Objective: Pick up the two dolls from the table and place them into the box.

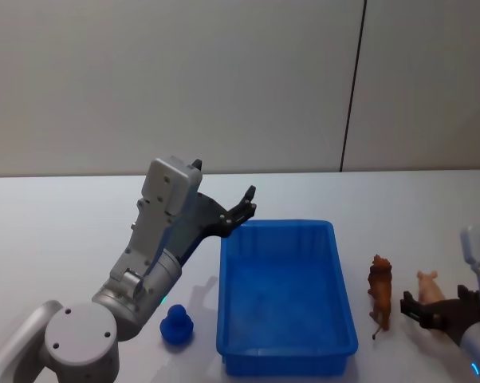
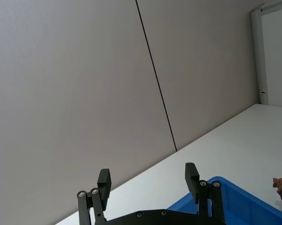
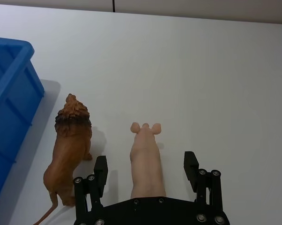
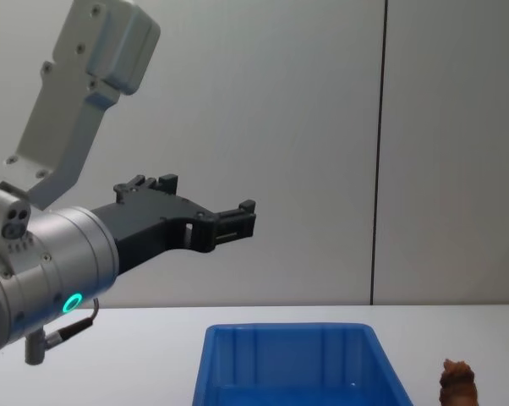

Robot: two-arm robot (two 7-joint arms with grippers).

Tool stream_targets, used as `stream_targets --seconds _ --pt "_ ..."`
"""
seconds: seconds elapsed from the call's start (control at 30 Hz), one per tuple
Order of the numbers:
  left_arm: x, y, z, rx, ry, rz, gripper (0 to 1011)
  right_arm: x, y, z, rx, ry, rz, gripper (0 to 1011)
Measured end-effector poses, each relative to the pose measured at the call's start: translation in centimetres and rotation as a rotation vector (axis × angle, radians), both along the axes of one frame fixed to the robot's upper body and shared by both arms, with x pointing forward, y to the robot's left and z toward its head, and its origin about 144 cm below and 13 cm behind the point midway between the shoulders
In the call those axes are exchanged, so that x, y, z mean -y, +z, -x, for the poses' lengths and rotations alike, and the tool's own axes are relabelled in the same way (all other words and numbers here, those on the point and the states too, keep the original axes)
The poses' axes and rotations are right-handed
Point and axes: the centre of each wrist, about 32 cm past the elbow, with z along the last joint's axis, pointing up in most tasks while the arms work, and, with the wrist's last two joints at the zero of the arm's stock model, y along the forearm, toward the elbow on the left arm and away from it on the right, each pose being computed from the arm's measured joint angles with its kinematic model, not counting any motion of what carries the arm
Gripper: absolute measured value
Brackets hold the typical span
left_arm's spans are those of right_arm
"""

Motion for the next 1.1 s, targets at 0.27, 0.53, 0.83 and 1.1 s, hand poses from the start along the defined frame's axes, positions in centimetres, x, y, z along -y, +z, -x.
stream_targets --seconds 0.27,0.53,0.83,1.1 --pt "0.00 0.00 0.00 0.000 0.000 0.000 1001 -0.31 -0.37 -0.50 -0.015 -0.012 0.014 865" --pt "0.00 0.00 0.00 0.000 0.000 0.000 1001 -0.48 -0.55 -0.74 -0.023 -0.017 0.021 624" --pt "0.00 0.00 0.00 0.000 0.000 0.000 1001 -0.57 -0.63 -0.87 -0.026 -0.019 0.024 374" --pt "0.00 0.00 0.00 0.000 0.000 0.000 1001 -0.58 -0.36 -0.94 0.006 -0.016 0.026 363"
